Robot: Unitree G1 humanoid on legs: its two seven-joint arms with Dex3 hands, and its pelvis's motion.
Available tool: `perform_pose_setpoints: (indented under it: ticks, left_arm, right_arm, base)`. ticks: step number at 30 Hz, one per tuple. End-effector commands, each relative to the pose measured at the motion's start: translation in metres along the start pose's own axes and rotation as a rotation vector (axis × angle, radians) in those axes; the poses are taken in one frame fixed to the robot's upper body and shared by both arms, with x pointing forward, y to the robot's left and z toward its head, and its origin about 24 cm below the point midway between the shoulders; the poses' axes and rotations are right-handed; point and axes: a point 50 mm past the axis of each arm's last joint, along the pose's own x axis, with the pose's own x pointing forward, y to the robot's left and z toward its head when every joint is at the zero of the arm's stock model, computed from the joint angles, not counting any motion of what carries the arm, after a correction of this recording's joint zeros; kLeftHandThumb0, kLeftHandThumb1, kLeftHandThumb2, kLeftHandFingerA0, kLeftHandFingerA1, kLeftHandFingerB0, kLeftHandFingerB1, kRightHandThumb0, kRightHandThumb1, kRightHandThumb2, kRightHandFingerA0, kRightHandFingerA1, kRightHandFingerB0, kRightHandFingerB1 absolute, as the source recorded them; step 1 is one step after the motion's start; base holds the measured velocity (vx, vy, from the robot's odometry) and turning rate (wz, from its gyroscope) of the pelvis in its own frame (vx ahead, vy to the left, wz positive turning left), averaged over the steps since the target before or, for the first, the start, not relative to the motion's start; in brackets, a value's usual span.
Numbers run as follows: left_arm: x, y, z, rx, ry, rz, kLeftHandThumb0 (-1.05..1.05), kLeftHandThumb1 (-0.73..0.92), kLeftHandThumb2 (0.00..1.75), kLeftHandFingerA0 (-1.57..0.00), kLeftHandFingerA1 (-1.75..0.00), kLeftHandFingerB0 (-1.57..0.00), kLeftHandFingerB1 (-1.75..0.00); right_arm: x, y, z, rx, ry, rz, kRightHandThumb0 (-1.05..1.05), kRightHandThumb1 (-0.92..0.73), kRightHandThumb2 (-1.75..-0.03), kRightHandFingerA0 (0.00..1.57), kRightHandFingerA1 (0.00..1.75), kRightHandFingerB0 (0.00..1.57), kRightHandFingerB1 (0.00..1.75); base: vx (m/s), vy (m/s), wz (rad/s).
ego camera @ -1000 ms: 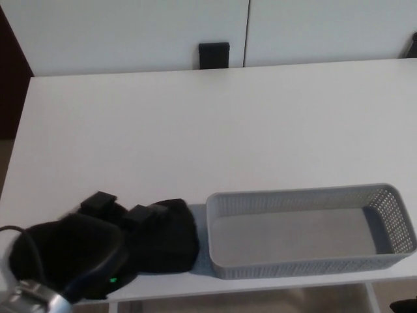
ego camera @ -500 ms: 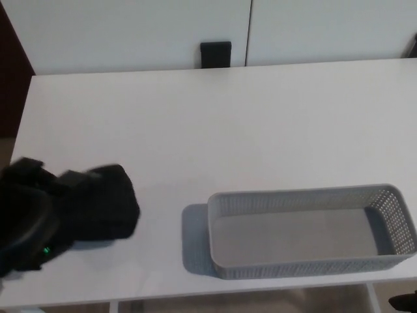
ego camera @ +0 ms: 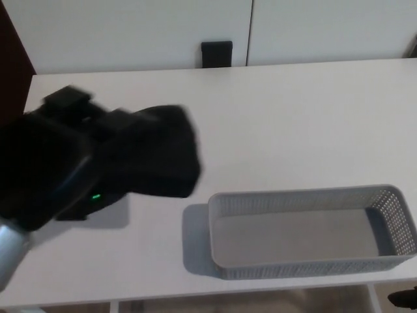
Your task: The robot walk towards a table in front and pick up a black pencil case on the left hand side and put the pencil case into a small container on the right hand side
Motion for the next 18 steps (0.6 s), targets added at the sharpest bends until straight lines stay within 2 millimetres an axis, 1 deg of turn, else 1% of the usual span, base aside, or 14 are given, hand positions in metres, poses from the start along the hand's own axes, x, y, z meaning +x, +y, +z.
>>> perform_pose_setpoints:
  ticks: [1,2,3,4,5,6,7,10,11,12,15,16,17,18]
  left_arm:
    - [0.033,0.006,0.027,-0.273,-0.049,-0.112,-0.10,0.77,0.63,-0.83,-1.48,-0.86,-0.79]
    - [0.039,0.006,0.030,-0.304,-0.052,-0.123,-0.09,0.77,0.63,-0.80,-1.52,-0.84,-0.84]
    - [0.044,0.005,0.034,-0.343,-0.052,-0.144,-0.07,0.80,0.62,-0.76,-1.53,-0.82,-0.88]
    - [0.048,0.004,0.037,-0.370,-0.053,-0.160,-0.07,0.80,0.62,-0.76,-1.53,-0.82,-0.88]
    - [0.056,0.003,0.042,-0.411,-0.063,-0.178,-0.07,0.79,0.63,-0.79,-1.48,-0.83,-0.89]
    - [0.063,0.001,0.046,-0.432,-0.065,-0.188,-0.06,0.78,0.63,-0.78,-1.43,-0.83,-0.87]
    - [0.067,-0.001,0.049,-0.441,-0.067,-0.193,-0.07,0.77,0.62,-0.76,-1.49,-0.82,-0.87]
    - [0.082,-0.011,0.057,-0.441,-0.072,-0.210,-0.11,0.78,0.63,-0.79,-1.48,-0.85,-0.83]
    - [0.094,-0.022,0.066,-0.457,-0.067,-0.237,-0.12,0.78,0.63,-0.77,-1.51,-0.82,-0.85]
    - [0.096,-0.025,0.068,-0.466,-0.066,-0.246,-0.12,0.76,0.66,-0.82,-1.45,-0.85,-0.76]
    - [0.097,-0.039,0.078,-0.479,-0.065,-0.277,-0.13,0.78,0.63,-0.80,-1.46,-0.84,-0.82]
    - [0.097,-0.054,0.088,-0.459,-0.086,-0.297,-0.14,0.76,0.63,-0.76,-1.57,-0.79,-0.91]
    - [0.098,-0.058,0.091,-0.459,-0.085,-0.304,-0.12,0.75,0.60,-0.73,-1.61,-0.74,-1.03]
    - [0.100,-0.068,0.096,-0.455,-0.082,-0.321,-0.17,0.75,0.60,-0.72,-1.61,-0.77,-0.92]
  right_arm:
    - [-0.001,-0.004,-0.002,-0.010,0.005,0.000,-0.40,-0.63,-0.60,0.63,0.42,0.56,0.40]
    - [0.000,-0.004,-0.001,-0.006,0.008,0.002,-0.40,-0.64,-0.59,0.62,0.42,0.55,0.39]
    - [-0.001,-0.003,-0.003,0.001,0.012,0.004,-0.38,-0.63,-0.59,0.59,0.41,0.55,0.39]
    - [-0.002,-0.003,-0.004,0.006,0.014,0.005,-0.38,-0.63,-0.59,0.59,0.41,0.55,0.39]
    - [-0.003,-0.002,-0.004,0.007,0.015,0.005,-0.38,-0.62,-0.59,0.60,0.41,0.55,0.39]
    - [-0.003,-0.002,-0.005,-0.006,0.017,0.004,-0.39,-0.64,-0.59,0.62,0.42,0.57,0.39]
    - [-0.003,-0.002,-0.006,-0.009,0.020,0.006,-0.39,-0.63,-0.59,0.63,0.42,0.56,0.39]
    - [-0.004,0.002,-0.007,0.003,0.023,0.008,-0.39,-0.63,-0.59,0.64,0.43,0.57,0.39]
    - [-0.005,0.004,-0.008,0.001,0.029,0.005,-0.41,-0.63,-0.60,0.70,0.46,0.57,0.40]
    - [-0.006,0.006,-0.010,-0.002,0.036,0.008,-0.42,-0.63,-0.60,0.71,0.48,0.57,0.39]
    - [-0.012,0.015,-0.018,-0.001,0.053,0.022,-0.41,-0.62,-0.60,0.71,0.48,0.58,0.40]
    - [-0.017,0.019,-0.023,-0.007,0.049,0.035,-0.39,-0.63,-0.59,0.60,0.42,0.57,0.39]
    - [-0.017,0.019,-0.024,-0.005,0.048,0.036,-0.39,-0.63,-0.59,0.60,0.41,0.57,0.40]
    - [-0.018,0.019,-0.024,-0.003,0.046,0.035,-0.40,-0.62,-0.59,0.56,0.40,0.57,0.40]
  base:
    - [0.00,0.000,0.00]
    - [0.00,0.000,0.00]
    - [0.00,0.000,0.00]
    - [0.00,0.000,0.00]
    - [0.00,0.000,0.00]
    - [0.00,0.000,0.00]
    - [0.00,0.000,0.00]
    - [0.00,0.000,0.00]
    - [0.00,0.000,0.00]
    - [0.00,0.000,0.00]
    - [0.00,0.000,0.00]
    - [0.00,0.000,0.00]
    - [0.00,0.000,0.00]
    - [0.00,0.000,0.00]
